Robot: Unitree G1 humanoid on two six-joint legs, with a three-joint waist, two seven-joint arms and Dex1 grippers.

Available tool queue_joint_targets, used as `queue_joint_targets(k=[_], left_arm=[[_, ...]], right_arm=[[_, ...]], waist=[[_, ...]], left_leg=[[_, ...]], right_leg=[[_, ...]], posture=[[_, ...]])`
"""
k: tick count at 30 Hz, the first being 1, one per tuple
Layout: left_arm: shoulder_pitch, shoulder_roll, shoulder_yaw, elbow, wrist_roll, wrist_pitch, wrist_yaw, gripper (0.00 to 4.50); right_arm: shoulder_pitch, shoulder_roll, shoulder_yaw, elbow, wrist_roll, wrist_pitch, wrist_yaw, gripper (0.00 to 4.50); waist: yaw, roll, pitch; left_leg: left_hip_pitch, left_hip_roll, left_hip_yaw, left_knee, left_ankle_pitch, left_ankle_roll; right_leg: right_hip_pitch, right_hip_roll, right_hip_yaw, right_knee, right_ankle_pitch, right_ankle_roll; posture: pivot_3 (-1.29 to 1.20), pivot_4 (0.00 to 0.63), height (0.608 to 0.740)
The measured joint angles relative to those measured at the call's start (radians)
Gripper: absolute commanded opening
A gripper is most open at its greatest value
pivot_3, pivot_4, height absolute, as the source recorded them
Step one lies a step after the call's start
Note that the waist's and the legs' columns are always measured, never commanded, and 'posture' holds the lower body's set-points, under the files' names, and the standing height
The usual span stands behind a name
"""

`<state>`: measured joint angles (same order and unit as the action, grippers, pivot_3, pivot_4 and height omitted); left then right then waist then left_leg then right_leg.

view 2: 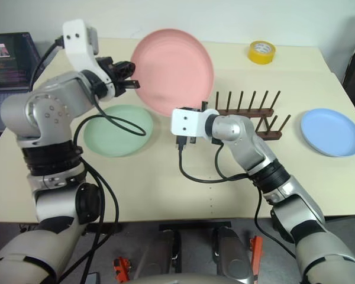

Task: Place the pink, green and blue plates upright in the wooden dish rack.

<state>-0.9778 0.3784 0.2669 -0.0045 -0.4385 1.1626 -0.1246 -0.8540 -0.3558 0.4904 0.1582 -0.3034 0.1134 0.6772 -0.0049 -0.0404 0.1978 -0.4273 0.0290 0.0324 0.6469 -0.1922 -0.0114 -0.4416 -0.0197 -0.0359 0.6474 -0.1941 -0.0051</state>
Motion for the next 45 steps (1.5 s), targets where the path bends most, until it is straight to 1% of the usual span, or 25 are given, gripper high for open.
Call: queue_joint_targets(k=[2, 6, 9, 11, 13, 18, 20, 23, 25, 27, 28, 31, 33, 35, 40, 41, 43, 45], left_arm=[[0.001, 0.0, 0.0, 0.0, 0.0, 0.004, 0.0, 0.0], [0.001, 0.003, -0.003, -0.005, 0.001, 0.007, -0.002, 0.0], [0.001, 0.024, -0.026, -0.006, 0.003, 0.011, -0.018, 0.0], [0.001, 0.028, -0.026, -0.006, 0.002, 0.015, -0.021, 0.47], [0.001, 0.028, -0.025, -0.008, 0.0, 0.023, -0.023, 1.05], [0.001, 0.041, -0.031, -0.025, 0.0, 0.029, -0.044, 2.83], [0.001, 0.07, -0.048, -0.031, 0.001, 0.03, -0.066, 3.55], [0.001, 0.116, -0.081, -0.057, 0.001, 0.029, -0.105, 4.45], [0.001, 0.152, -0.089, -0.083, -0.011, 0.027, -0.151, 4.45], [0.0, 0.211, -0.087, -0.13, -0.049, 0.021, -0.228, 4.45], [0.001, 0.256, -0.084, -0.166, -0.073, 0.003, -0.286, 4.45], [0.005, 0.332, -0.039, -0.225, -0.131, -0.04, -0.391, 4.45], [0.059, 0.404, 0.008, -0.244, -0.161, -0.109, -0.484, 4.45], [0.11, 0.444, 0.054, -0.251, -0.19, -0.15, -0.553, 4.45], [0.234, 0.512, 0.134, -0.303, -0.258, -0.258, -0.711, 4.45], [0.276, 0.523, 0.13, -0.324, -0.263, -0.28, -0.743, 4.45], [0.359, 0.543, 0.073, -0.362, -0.246, -0.324, -0.791, 4.45], [0.423, 0.533, -0.04, -0.388, -0.2, -0.371, -0.807, 4.45]], right_arm=[[0.0, 0.0, 0.0, 0.003, -0.005, -0.006, 0.0, 0.02], [0.0, 0.002, 0.001, 0.013, -0.023, -0.03, -0.001, 0.02], [0.0, 0.005, 0.001, 0.022, -0.029, -0.04, -0.001, 0.02], [0.0, 0.006, 0.001, 0.023, -0.03, -0.042, -0.001, 0.0], [0.0, 0.007, -0.002, 0.026, -0.03, -0.042, -0.004, 0.0], [-0.001, 0.006, -0.01, 0.044, -0.031, -0.043, -0.007, 0.0], [-0.001, 0.006, -0.01, 0.044, -0.031, -0.044, -0.007, 0.0], [-0.001, 0.005, -0.015, 0.044, -0.031, -0.049, -0.007, 0.0], [-0.001, 0.005, -0.017, 0.044, -0.031, -0.051, -0.007, 0.0], [0.0, 0.007, -0.027, 0.044, -0.027, -0.051, -0.006, 0.0], [0.0, 0.017, -0.046, 0.044, -0.007, -0.045, -0.004, 0.0], [-0.001, 0.051, -0.108, 0.042, 0.066, -0.031, 0.002, 0.0], [-0.003, 0.082, -0.168, 0.026, 0.153, -0.004, 0.018, 0.0], [-0.016, 0.09, -0.229, 0.001, 0.228, 0.035, 0.028, 0.0], [-0.089, 0.073, -0.416, -0.061, 0.422, 0.198, 0.035, 0.0], [-0.101, 0.054, -0.455, -0.063, 0.459, 0.241, 0.034, 0.0], [-0.114, -0.002, -0.545, -0.06, 0.525, 0.322, 0.026, 0.0], [-0.118, -0.081, -0.64, -0.049, 0.603, 0.413, 0.031, 0.0]], waist=[[0.0, 0.0, 0.0], [0.0, 0.0, 0.0], [0.0, 0.0, 0.0], [0.0, 0.0, 0.0], [0.0, 0.0, 0.0], [0.0, 0.0, 0.0], [-0.001, 0.0, 0.0], [-0.002, 0.0, 0.0], [-0.002, 0.0, 0.0], [-0.004, 0.0, 0.0], [-0.006, 0.0, 0.0], [-0.007, 0.0, 0.0], [-0.013, 0.0, 0.0], [-0.015, 0.0, 0.0], [-0.01, 0.0, 0.0], [-0.007, 0.0, 0.0], [0.005, 0.0, 0.0], [0.018, 0.0, 0.0]], left_leg=[[0.0, 0.0, 0.0, 0.0, 0.0, 0.0], [0.0, 0.0, 0.0, 0.0, 0.0, 0.0], [0.0, 0.0, 0.0, 0.0, 0.0, 0.0], [0.0, 0.0, 0.0, 0.0, 0.0, 0.0], [0.0, 0.0, 0.0, 0.0, 0.0, 0.0], [0.0, 0.0, 0.0, 0.0, 0.0, 0.0], [0.0, 0.0, 0.0, -0.001, 0.0, 0.0], [0.0, 0.0, 0.0, -0.001, 0.0, 0.0], [0.0, 0.0, 0.0, -0.001, 0.0, 0.0], [0.0, 0.0, 0.0, -0.001, 0.0, 0.0], [0.0, 0.001, 0.0, -0.001, 0.0, 0.0], [0.001, 0.001, 0.0, -0.002, 0.0, 0.0], [0.001, 0.001, 0.0, -0.002, 0.0, 0.0], [0.001, 0.002, 0.0, -0.001, 0.0, 0.0], [0.002, 0.001, 0.0, -0.001, 0.0, 0.0], [0.002, 0.0, 0.0, -0.001, 0.0, 0.0], [0.002, 0.0, 0.001, -0.001, 0.0, 0.0], [0.002, 0.0, 0.001, -0.001, 0.0, 0.0]], right_leg=[[0.0, 0.0, 0.0, 0.0, 0.0, 0.0], [0.0, 0.0, 0.0, 0.0, 0.0, 0.0], [0.0, 0.0, 0.0, 0.0, 0.0, 0.0], [0.0, 0.0, 0.0, 0.0, 0.0, 0.0], [0.0, 0.0, 0.0, 0.0, 0.0, 0.0], [0.0, 0.0, 0.0, 0.0, 0.0, 0.0], [0.0, 0.0, 0.0, 0.0, 0.0, 0.0], [0.0, 0.0, 0.0, 0.0, 0.0, 0.0], [0.0, 0.0, 0.0, 0.0, 0.0, 0.0], [0.0, 0.0, 0.0, -0.001, 0.0, 0.0], [-0.001, 0.0, 0.0, -0.001, 0.0, -0.001], [0.0, 0.0, 0.0, -0.001, -0.001, -0.001], [0.0, 0.0, 0.0, 0.0, -0.001, -0.001], [0.0, 0.0, 0.0, 0.0, -0.001, -0.002], [0.001, -0.001, 0.0, -0.001, -0.001, -0.002], [0.001, -0.001, 0.0, -0.001, -0.001, -0.002], [0.002, -0.003, 0.0, -0.001, -0.002, -0.005], [0.002, -0.003, 0.0, -0.002, -0.004, -0.008]], posture=[[0.0, 0.15, 0.74], [0.0, 0.15, 0.74], [0.0, 0.15, 0.74], [0.0, 0.15, 0.74], [0.0, 0.15, 0.74], [0.0, 0.15, 0.74], [0.0, 0.15, 0.74], [0.0, 0.15, 0.74], [0.0, 0.15, 0.74], [0.0, 0.15, 0.74], [0.0, 0.15, 0.74], [0.0, 0.15, 0.74], [0.0, 0.15, 0.74], [0.0, 0.15, 0.74], [0.0, 0.15, 0.74], [0.0, 0.15, 0.74], [0.0, 0.15, 0.74], [0.0, 0.15, 0.74]])
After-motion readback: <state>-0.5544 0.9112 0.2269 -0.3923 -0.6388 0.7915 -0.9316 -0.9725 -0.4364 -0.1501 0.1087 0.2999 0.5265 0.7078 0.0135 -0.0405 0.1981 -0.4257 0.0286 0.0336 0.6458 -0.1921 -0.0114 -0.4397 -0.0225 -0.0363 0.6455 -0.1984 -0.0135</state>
